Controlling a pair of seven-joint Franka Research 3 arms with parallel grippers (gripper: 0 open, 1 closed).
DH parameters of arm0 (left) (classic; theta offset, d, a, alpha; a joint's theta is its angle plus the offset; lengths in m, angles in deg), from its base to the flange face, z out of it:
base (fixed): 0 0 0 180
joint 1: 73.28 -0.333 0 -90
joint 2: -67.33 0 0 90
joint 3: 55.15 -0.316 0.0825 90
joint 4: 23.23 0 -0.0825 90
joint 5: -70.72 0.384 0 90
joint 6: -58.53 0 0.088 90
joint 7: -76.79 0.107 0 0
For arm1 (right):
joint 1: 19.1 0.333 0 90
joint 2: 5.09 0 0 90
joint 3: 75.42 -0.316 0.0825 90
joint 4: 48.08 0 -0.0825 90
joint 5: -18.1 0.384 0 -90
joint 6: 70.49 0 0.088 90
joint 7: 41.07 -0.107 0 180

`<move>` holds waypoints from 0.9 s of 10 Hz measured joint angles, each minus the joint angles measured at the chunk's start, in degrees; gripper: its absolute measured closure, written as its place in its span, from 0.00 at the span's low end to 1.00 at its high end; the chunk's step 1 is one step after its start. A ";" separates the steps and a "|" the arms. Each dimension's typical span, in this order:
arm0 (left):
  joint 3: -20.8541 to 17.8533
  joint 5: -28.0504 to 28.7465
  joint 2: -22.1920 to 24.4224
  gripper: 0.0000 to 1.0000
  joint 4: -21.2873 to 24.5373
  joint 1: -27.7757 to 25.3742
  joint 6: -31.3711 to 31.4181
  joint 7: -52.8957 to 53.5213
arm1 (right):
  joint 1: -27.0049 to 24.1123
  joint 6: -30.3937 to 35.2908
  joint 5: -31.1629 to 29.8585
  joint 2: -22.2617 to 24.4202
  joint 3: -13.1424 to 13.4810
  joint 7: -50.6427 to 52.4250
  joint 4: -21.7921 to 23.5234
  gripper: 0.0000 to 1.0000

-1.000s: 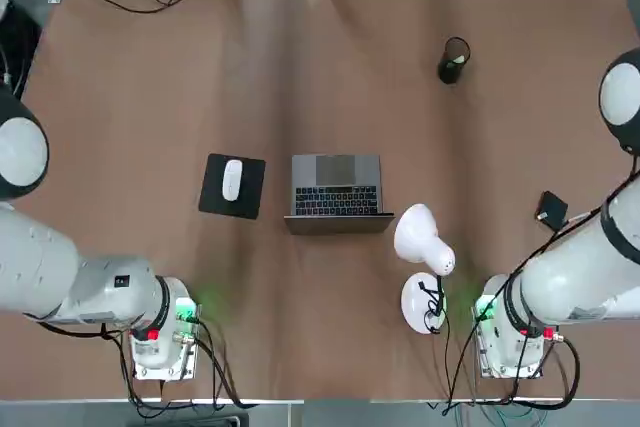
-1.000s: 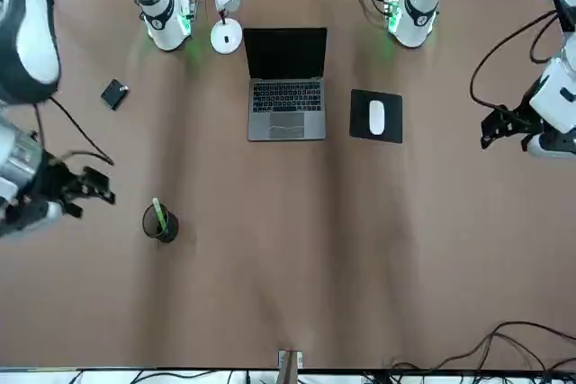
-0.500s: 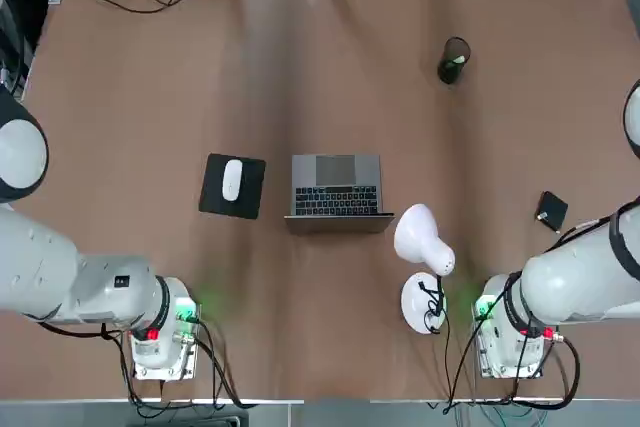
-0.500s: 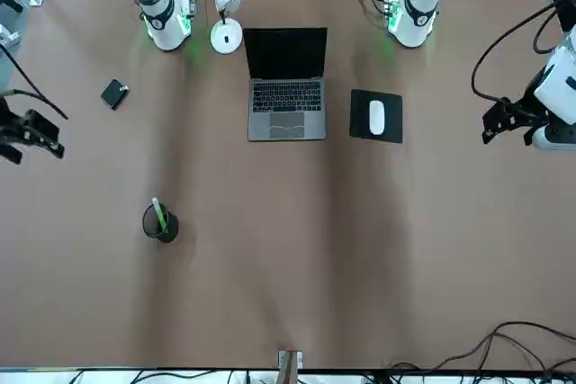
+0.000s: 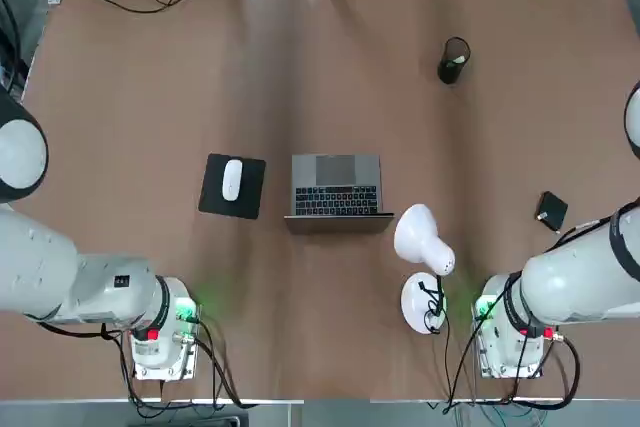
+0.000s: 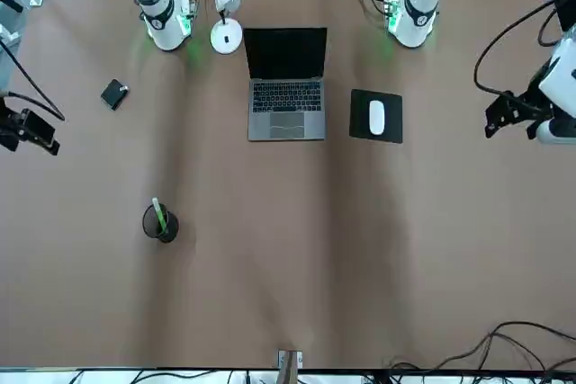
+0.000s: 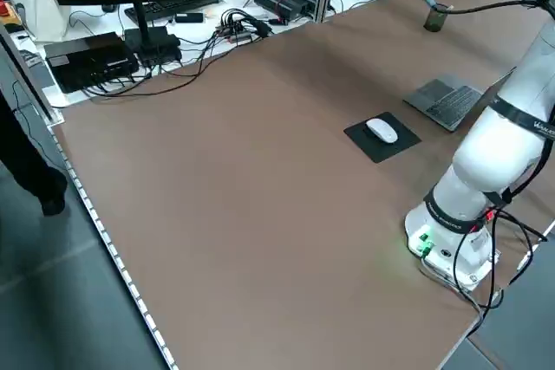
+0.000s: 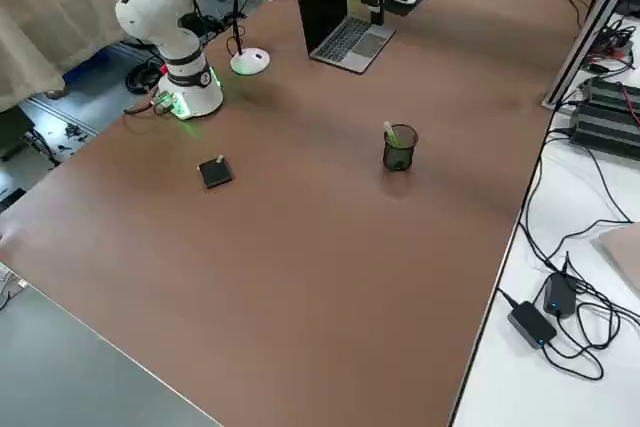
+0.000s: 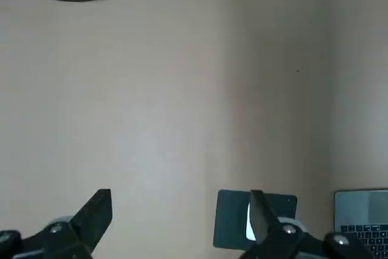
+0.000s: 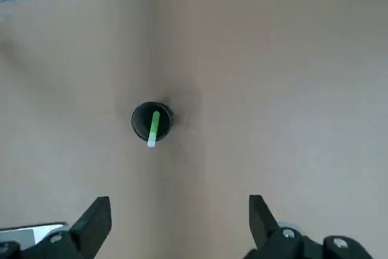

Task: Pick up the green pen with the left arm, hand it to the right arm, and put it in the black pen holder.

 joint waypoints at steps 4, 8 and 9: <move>0.00 0.00 0.00 0.00 -0.39 -0.03 -1.14 -0.01 | 0.01 0.93 -2.40 0.03 -0.01 -0.03 -0.19 0.00; -0.32 0.00 0.00 0.00 -0.38 -0.07 -2.14 -0.01 | -0.12 -0.61 -2.65 0.03 0.14 -0.36 -0.22 0.00; -0.29 -0.16 0.00 0.00 -0.37 -0.05 -2.28 -0.01 | -0.13 -1.97 -2.66 0.03 0.17 -0.39 -0.22 0.00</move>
